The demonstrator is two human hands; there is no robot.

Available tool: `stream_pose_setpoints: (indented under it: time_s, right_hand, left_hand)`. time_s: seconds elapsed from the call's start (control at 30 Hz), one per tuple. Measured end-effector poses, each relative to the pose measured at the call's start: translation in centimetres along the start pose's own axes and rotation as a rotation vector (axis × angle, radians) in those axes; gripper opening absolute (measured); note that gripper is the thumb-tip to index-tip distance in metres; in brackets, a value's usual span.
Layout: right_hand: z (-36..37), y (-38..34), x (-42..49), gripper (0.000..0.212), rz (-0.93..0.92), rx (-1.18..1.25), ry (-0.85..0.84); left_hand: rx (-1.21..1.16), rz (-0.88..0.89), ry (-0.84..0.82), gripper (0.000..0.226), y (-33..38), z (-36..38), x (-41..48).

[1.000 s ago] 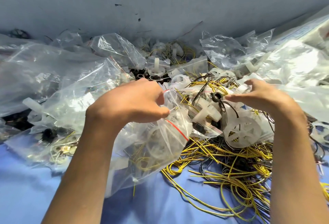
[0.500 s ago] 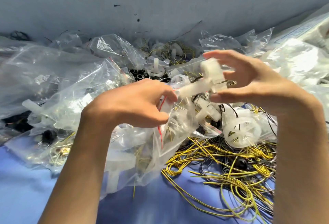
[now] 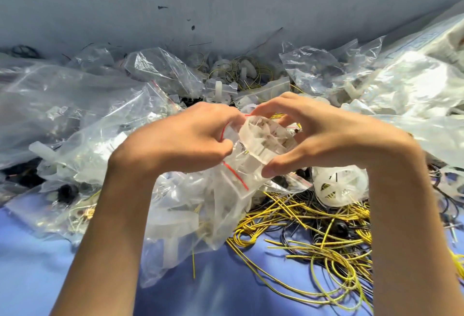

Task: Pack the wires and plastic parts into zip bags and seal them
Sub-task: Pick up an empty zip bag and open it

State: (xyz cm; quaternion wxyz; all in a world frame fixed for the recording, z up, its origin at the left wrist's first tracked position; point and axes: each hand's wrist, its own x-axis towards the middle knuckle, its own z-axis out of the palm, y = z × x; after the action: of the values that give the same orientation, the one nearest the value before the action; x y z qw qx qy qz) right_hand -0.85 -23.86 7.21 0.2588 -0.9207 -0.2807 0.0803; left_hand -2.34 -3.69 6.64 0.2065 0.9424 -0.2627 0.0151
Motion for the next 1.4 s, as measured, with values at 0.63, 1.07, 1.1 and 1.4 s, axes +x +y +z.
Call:
stream_pose_setpoints:
  time_s: [0.63, 1.07, 1.1, 1.4]
  right_hand:
    - [1.6, -1.7, 1.0, 0.071, 0.017, -0.103, 0.04]
    - [-1.3, 1.4, -0.9, 0.039, 0.028, -0.077, 0.148]
    - [-1.4, 2.0, -1.1, 0.043, 0.093, -0.094, 0.083]
    - [-2.4, 5.6, -2.2, 0.03, 0.412, -0.133, -0.043]
  left_hand:
    - [-0.029, -0.143, 0.218, 0.037, 0.7, -0.2, 0.3]
    - [-0.025, -0.301, 0.376, 0.019, -0.1, 0.0, 0.5]
    - [-0.006, -0.317, 0.382, 0.025, -0.1, 0.1, 0.6]
    - [0.015, -0.302, 0.465, 0.045, 1.5, 0.4, 0.6]
